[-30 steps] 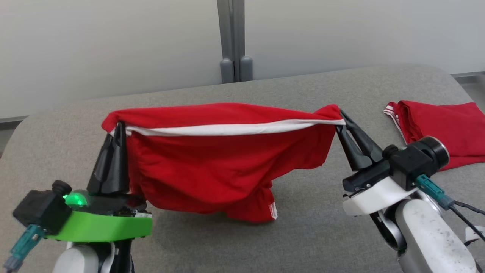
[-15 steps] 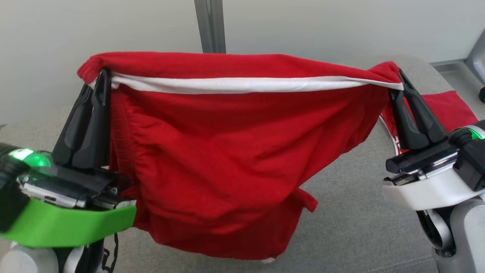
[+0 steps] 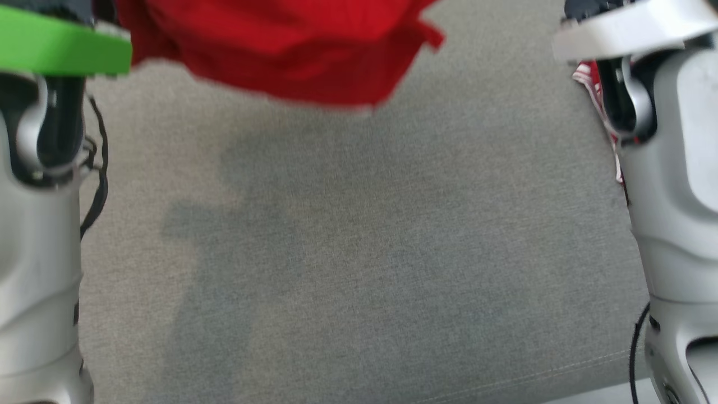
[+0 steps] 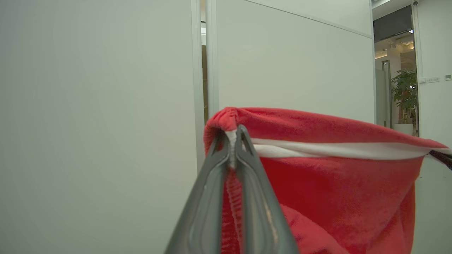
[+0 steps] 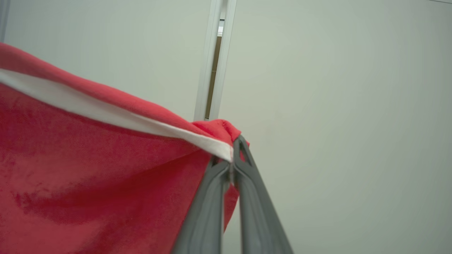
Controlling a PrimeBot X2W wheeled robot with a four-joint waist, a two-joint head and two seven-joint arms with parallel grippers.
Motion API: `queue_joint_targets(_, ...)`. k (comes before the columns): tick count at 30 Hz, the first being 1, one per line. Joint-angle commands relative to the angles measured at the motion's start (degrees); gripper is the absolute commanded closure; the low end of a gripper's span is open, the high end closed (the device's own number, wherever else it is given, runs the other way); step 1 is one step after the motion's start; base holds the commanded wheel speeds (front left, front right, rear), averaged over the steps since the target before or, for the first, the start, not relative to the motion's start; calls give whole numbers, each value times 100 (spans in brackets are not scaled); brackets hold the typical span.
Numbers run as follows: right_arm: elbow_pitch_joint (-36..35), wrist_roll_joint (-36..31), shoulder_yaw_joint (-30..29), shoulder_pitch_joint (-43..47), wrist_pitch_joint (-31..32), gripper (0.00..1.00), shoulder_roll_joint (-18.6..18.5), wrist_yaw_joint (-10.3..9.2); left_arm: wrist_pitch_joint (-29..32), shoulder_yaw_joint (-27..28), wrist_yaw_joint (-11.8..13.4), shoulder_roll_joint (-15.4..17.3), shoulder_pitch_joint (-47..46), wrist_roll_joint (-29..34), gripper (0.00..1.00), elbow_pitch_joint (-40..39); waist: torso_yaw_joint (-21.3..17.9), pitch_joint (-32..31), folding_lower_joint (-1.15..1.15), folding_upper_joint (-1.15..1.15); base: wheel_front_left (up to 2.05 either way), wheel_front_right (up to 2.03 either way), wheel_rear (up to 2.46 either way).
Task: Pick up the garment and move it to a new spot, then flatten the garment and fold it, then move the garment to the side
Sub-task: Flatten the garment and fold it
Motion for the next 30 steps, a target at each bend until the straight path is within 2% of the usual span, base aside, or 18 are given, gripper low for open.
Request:
queue_joint_targets(1, 220, -139, -10, -175, -166, 100, 112, -9, -176, 9, -11, -60, -221, 38, 100, 297, -69, 735, 0, 0, 0, 0, 0)
queue_joint_targets(4, 665, -329, 74, -302, -397, 100, 303, -9, -518, -28, -36, -221, -370, -78, 100, 919, -96, 855, 0, 0, 0, 0, 0)
queue_joint_targets(8, 1355, -391, 319, 43, -549, 100, 409, -9, -834, -244, -61, -240, 61, -119, 100, 1572, -127, 999, 0, 0, 0, 0, 0)
queue_joint_targets(12, 1850, -252, 475, 461, -650, 100, 471, -9, -1162, -507, -89, -275, 696, -227, 100, 1933, -171, 1079, 0, 0, 0, 0, 0)
queue_joint_targets(15, 1932, -147, 487, 812, -684, 100, 463, -9, -1388, -604, -101, -340, 1210, -401, 100, 1948, -158, 1035, 0, 0, 0, 0, 0)
queue_joint_targets(21, 1266, 73, 345, 1701, -680, 100, 300, -9, -1648, -565, -96, -386, 2210, -579, 100, 1520, -73, 707, 0, 0, 0, 0, 0)
queue_joint_targets(26, 574, 131, 180, 2544, -677, 100, 198, -9, -1708, -389, -43, -448, 3126, -582, 100, 756, -36, 202, 0, 0, 0, 0, 0)
queue_joint_targets(30, -30, 32, 65, 3284, -679, 100, 156, -9, -1718, -420, 89, -560, 3872, -488, 100, -1, -29, -266, 0, 0, 0, 0, 0)
